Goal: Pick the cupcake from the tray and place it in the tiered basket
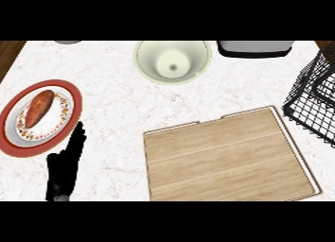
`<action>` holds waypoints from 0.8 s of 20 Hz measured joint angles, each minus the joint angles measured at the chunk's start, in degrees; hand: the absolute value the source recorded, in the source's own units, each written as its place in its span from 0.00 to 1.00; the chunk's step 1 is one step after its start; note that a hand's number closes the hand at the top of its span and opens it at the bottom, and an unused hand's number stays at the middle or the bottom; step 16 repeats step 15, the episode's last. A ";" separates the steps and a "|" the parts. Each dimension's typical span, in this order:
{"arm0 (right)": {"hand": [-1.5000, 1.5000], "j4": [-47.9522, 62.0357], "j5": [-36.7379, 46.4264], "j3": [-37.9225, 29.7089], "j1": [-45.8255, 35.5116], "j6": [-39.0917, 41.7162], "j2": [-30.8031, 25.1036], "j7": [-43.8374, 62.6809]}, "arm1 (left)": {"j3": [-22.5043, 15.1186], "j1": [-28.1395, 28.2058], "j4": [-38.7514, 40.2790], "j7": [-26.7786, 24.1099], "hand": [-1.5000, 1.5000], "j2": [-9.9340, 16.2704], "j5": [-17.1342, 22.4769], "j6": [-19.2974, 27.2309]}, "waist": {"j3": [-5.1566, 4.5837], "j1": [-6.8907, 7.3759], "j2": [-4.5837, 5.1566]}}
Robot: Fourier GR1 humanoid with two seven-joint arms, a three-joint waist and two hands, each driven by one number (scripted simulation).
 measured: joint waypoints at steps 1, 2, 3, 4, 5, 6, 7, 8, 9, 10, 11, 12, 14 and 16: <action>0.00 0.89 -0.83 -1.70 1.22 0.65 -1.66 0.04 | -0.10 0.39 -0.16 -0.41 0.50 -0.20 -0.03 -0.01 | 0.01 -0.13 -0.03; 0.00 1.95 -1.70 -3.51 2.64 1.33 -3.13 -0.03 | 0.08 0.52 -0.12 -0.51 0.50 -0.20 0.00 0.01 | 0.01 -0.30 -0.05; 0.00 3.25 -2.58 -5.29 4.31 2.47 -4.60 -0.62 | 0.11 0.52 -0.11 -0.43 0.50 -0.31 -0.01 0.06 | 0.03 -0.44 -0.05; 0.00 4.80 -3.50 -7.14 5.83 3.60 -6.07 -1.31 | -0.18 0.60 -0.21 -0.47 0.50 -0.64 -0.37 0.38 | 0.05 -0.54 -0.05; 0.00 6.12 -4.38 -8.94 8.01 5.14 -7.05 -2.33 | -0.21 0.56 -0.31 -0.07 0.50 -0.77 -0.62 0.74 | 0.05 -0.78 -0.09; 0.00 7.67 -5.34 -10.81 10.07 6.94 -8.36 -3.27 | -0.02 0.62 -0.64 0.52 0.50 -0.57 -0.52 0.71 | 0.07 -0.95 -0.09; 0.00 9.00 -6.26 -12.71 12.34 8.79 -9.65 -4.06 | 0.09 0.87 -0.72 0.52 0.50 -0.72 -0.54 0.96 | 0.08 -1.24 -0.13; 0.00 10.35 -7.07 -14.47 14.65 10.65 -10.78 -5.21 | 0.11 0.92 -0.55 0.34 0.50 -0.84 -0.63 1.03 | 0.08 -1.37 -0.15; 0.00 12.06 -7.79 -16.16 16.84 12.57 -11.99 -6.29 | 0.14 1.39 -0.71 -0.27 0.50 -0.87 -0.65 0.99 | 0.11 -1.51 -0.18; 0.00 13.60 -8.46 -17.76 19.12 14.65 -13.19 -7.22 | 0.25 1.60 -0.52 -0.53 0.50 -1.03 -0.68 1.18 | 0.14 -1.86 -0.24; 0.00 15.34 -8.95 -19.19 21.39 16.42 -14.14 -8.47 | 0.31 1.69 -0.82 -0.16 0.50 -0.85 -0.76 1.20 | 0.15 -1.92 -0.24; 0.00 16.96 -9.44 -20.49 23.45 18.37 -15.21 -9.63 | 0.40 2.19 -1.39 -0.12 0.50 -0.65 -0.67 1.07 | 0.18 -1.92 -0.25; 0.00 19.86 -10.57 -23.00 27.60 22.54 -16.57 -11.89 | 0.73 2.47 -1.05 -0.75 0.50 -0.66 -0.56 1.02 | 0.20 -2.23 -0.30; 0.00 21.25 -11.05 -24.03 29.35 24.35 -17.32 -12.81 | 0.75 2.17 -1.07 -0.35 0.50 -0.63 -0.63 1.02 | 0.23 -2.22 -0.30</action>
